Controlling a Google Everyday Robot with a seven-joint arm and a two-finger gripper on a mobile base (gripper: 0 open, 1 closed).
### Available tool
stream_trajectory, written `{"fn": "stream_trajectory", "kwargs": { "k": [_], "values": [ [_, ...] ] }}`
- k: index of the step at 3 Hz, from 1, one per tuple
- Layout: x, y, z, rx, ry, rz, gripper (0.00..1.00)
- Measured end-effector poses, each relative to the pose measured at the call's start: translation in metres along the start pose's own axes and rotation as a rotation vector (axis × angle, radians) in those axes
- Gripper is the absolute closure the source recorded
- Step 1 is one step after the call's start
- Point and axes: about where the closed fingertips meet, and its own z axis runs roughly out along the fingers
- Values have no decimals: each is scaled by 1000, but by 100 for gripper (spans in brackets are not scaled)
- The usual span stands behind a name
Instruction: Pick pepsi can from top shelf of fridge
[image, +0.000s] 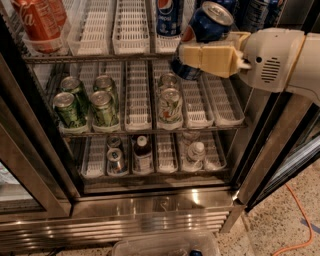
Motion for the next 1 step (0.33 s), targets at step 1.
{"fn": "stream_trajectory", "kwargs": {
  "k": [1],
  "values": [
    [0, 4, -2, -29, -3, 3, 100]
  ]
}}
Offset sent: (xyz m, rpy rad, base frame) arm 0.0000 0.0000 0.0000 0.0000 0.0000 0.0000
